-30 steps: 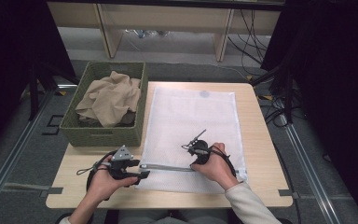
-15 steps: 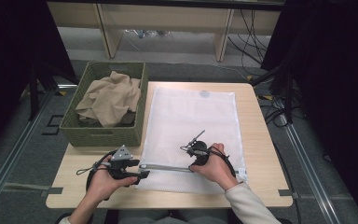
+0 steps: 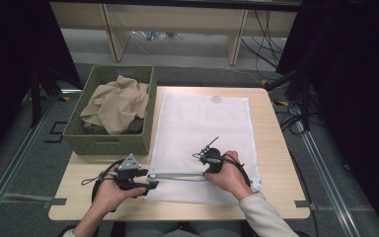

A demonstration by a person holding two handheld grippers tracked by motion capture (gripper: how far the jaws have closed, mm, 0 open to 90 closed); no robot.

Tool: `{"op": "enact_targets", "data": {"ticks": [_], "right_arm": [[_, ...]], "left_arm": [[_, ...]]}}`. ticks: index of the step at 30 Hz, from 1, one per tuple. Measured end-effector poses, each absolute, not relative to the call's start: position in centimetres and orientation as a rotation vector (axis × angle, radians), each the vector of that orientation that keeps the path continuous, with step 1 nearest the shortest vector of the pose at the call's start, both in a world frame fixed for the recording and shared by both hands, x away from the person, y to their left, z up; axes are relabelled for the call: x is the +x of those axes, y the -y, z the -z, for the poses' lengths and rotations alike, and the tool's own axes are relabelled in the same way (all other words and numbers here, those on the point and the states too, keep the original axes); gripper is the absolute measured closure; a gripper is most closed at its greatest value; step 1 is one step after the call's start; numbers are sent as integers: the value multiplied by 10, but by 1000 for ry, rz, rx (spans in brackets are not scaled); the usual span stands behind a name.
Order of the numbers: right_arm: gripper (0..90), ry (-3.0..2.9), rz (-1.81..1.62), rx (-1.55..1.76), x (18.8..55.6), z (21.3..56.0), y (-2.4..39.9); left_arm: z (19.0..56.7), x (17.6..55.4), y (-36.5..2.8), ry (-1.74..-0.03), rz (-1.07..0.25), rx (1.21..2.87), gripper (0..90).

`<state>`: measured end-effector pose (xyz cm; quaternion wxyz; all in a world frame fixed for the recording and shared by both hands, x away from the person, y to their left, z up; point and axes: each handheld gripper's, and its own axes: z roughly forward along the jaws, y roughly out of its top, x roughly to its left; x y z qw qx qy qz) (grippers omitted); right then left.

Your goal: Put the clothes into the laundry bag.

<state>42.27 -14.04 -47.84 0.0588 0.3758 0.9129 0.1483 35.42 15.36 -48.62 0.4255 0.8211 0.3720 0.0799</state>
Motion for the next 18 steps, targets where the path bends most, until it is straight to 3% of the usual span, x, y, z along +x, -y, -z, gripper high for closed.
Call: {"op": "enact_targets", "data": {"ticks": [5,18], "right_arm": [[860,-2760,-434,1127,422,478,139],[889,-2716,-458,1088,421,473,138]], "left_arm": [[486,355,-155,-916,-204,2075,358],[485,355,-156,-907,-212,2084,360]]}}
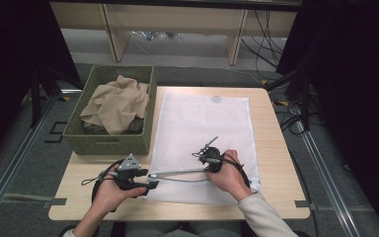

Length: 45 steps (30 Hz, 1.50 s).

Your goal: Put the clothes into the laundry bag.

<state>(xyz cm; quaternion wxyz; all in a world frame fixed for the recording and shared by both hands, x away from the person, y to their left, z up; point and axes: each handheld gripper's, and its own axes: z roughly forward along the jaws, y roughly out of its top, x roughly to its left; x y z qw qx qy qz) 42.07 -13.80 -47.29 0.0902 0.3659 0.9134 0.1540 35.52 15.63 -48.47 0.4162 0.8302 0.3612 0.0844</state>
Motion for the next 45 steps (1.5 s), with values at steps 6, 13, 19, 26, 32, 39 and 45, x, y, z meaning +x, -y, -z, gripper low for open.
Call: {"op": "enact_targets", "data": {"ticks": [6,13,19,26,32,39,45], "right_arm": [[891,-2636,-541,1112,418,459,139],[892,-2475,-688,1134,414,443,140],[892,-2406,-745,1118,412,432,140],[892,-2334,-813,1110,413,421,138],[892,-2289,-856,1092,415,413,132],[892,-2263,-889,1070,415,408,129],[892,-2272,-882,1074,414,408,129]], "left_arm": [[483,355,-156,-902,-228,2045,371],[479,354,-156,-875,-244,1958,370],[473,353,-155,-845,-247,1913,359],[462,351,-157,-831,-282,1847,367],[453,351,-162,-824,-313,1808,365],[448,353,-165,-823,-342,1793,365],[438,357,-168,-828,-408,1760,329]]}}
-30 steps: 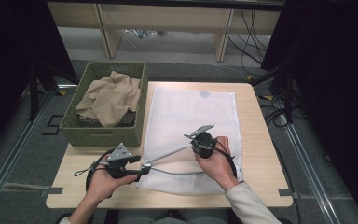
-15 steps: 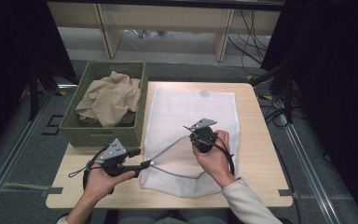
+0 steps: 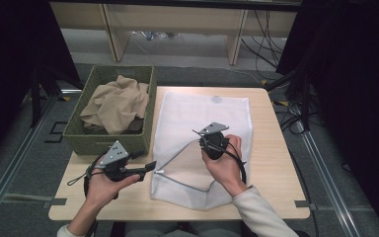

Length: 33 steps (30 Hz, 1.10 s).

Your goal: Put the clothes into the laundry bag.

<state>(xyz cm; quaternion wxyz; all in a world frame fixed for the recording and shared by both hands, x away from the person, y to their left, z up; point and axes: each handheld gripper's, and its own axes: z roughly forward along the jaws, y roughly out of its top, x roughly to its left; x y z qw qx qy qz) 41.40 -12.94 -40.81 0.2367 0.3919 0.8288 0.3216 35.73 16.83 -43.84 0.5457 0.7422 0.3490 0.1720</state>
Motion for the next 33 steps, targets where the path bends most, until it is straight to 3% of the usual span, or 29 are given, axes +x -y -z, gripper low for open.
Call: {"op": "enact_targets", "data": {"ticks": [11,19,33], "right_arm": [[892,-2243,-908,1075,413,406,130],[892,-2246,-909,1065,413,406,129],[891,-2260,-897,1068,413,408,130]], "left_arm": [[404,385,-190,-892,-629,1681,176],[391,417,-202,-964,-729,1673,129],[392,476,-221,-1122,-751,1714,110]]}}
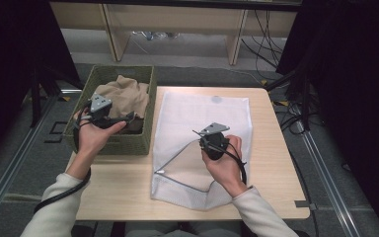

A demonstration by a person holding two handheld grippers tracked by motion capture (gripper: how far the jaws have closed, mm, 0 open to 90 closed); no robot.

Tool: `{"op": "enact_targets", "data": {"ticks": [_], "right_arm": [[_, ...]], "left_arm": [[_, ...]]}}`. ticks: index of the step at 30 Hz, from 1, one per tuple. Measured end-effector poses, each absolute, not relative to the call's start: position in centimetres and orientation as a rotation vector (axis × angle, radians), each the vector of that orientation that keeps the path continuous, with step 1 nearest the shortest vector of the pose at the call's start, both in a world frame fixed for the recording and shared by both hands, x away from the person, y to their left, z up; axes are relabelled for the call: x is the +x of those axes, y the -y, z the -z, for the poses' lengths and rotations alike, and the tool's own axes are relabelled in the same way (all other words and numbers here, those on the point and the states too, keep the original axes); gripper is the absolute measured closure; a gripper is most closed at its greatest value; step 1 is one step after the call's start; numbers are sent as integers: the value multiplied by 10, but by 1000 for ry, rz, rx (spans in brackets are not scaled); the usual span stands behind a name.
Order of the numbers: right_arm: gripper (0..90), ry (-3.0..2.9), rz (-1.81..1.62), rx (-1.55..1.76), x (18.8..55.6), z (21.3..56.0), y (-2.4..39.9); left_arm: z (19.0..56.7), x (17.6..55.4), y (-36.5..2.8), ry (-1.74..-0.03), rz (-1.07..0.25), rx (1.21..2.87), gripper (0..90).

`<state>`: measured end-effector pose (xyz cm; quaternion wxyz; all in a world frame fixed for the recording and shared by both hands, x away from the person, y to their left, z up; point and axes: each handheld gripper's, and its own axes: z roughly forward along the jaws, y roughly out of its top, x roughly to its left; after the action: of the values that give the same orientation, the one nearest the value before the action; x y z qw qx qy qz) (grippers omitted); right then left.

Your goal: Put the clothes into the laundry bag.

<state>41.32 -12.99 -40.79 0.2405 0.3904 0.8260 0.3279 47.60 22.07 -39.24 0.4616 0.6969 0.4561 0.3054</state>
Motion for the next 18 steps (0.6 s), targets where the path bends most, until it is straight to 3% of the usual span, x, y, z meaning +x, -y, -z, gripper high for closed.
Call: {"op": "enact_targets", "data": {"ticks": [18], "right_arm": [[891,-2259,-900,1074,414,409,130]], "left_arm": [[392,531,-220,-1189,-770,1801,75]]}}
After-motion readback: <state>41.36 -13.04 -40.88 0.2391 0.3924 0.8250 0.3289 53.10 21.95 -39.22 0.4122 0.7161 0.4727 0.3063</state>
